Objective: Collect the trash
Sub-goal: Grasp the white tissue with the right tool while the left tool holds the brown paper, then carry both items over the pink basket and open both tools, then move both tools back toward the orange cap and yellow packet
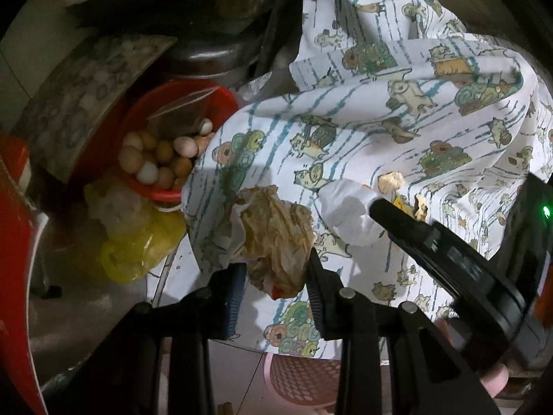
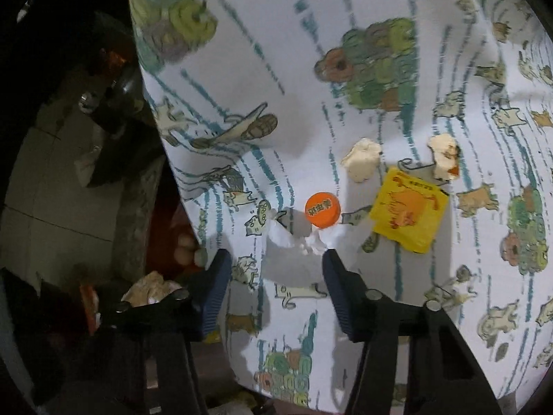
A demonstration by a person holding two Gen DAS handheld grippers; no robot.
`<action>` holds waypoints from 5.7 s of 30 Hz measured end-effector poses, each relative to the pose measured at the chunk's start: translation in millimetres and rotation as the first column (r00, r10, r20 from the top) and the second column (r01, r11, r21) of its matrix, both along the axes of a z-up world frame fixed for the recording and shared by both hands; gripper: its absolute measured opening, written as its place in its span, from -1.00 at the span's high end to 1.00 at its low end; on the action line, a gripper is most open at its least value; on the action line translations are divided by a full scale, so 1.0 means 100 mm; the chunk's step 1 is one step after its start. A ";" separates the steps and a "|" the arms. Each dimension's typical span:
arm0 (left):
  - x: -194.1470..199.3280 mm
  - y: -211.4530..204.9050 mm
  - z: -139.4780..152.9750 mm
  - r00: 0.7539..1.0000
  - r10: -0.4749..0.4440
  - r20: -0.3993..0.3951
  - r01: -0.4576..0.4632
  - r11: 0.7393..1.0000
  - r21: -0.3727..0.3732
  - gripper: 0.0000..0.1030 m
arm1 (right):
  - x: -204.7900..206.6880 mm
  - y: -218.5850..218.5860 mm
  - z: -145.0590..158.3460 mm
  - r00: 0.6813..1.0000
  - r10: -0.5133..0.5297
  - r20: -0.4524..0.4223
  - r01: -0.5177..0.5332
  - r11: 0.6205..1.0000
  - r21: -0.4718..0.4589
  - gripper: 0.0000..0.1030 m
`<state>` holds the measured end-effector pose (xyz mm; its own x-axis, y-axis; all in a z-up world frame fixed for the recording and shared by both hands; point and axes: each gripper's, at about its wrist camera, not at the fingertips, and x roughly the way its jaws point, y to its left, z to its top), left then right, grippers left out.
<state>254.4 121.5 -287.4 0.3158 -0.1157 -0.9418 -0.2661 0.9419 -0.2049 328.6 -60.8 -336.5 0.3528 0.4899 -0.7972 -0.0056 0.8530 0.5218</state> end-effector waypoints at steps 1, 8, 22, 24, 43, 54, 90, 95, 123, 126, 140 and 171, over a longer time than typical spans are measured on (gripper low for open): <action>0.00 0.00 -0.01 1.000 -0.003 -0.002 0.003 1.000 0.004 0.39 | 0.03 0.03 -0.03 1.000 -0.005 -0.002 0.005 1.000 -0.013 -0.09; 0.00 0.06 0.02 1.000 0.001 0.005 -0.001 1.000 0.001 0.39 | 0.19 0.32 -0.27 0.998 0.060 0.024 -0.057 0.990 -0.132 0.27; -0.05 0.05 0.20 0.998 -0.020 0.065 0.021 1.000 -0.009 0.39 | -0.13 -0.02 0.01 0.990 0.073 0.119 -0.050 0.981 -0.188 0.85; -0.09 0.05 0.21 0.997 -0.027 0.067 0.027 1.000 -0.008 0.38 | -0.19 -0.05 0.08 0.986 0.086 0.144 -0.052 0.972 -0.228 0.85; -0.53 -0.16 0.62 0.972 -0.104 0.211 0.098 0.994 0.038 0.39 | -0.96 -0.70 0.87 0.946 0.121 0.302 -0.021 0.949 -0.315 0.84; -1.13 -0.55 1.45 0.908 -0.185 0.376 0.147 0.981 0.128 0.38 | -1.82 -0.97 1.65 0.899 0.112 0.424 0.027 0.951 -0.309 0.84; -1.14 -1.12 -0.19 0.958 -0.286 -0.001 0.286 0.956 0.069 0.38 | -2.03 -1.17 -0.11 0.980 0.179 -0.092 -0.194 0.960 -0.200 0.84; -1.15 -1.20 -0.36 0.948 -0.314 -0.057 0.317 0.948 0.033 0.38 | -1.99 -1.13 -0.44 0.970 0.175 -0.171 -0.207 0.960 -0.191 0.84; -1.18 -1.39 -1.51 0.900 -0.315 -0.303 0.315 0.948 -0.048 -0.28 | -1.77 -1.22 -1.49 0.959 0.035 -0.282 -0.098 0.972 -0.214 0.13; -1.18 -1.37 -1.46 0.901 -0.306 -0.306 0.307 0.951 -0.048 -0.28 | -1.76 -1.26 -1.42 0.964 0.033 -0.262 -0.093 0.970 -0.222 0.13; -1.25 -1.30 -0.45 0.950 -0.309 -0.046 0.312 0.944 0.112 -0.28 | -1.89 -1.21 -0.46 0.999 0.052 -0.013 -0.053 0.962 -0.267 0.12; -1.51 -1.07 0.70 0.839 -0.231 0.492 0.078 0.947 0.312 -1.00 | -1.97 -1.42 0.46 0.953 0.029 0.300 0.108 0.896 -0.431 -0.29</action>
<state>103.4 14.8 -217.2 0.7626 0.0275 -0.6463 -0.0392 0.9992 -0.0038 131.5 -202.8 -290.1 0.6138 0.0963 -0.7836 -0.0602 0.9954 0.0752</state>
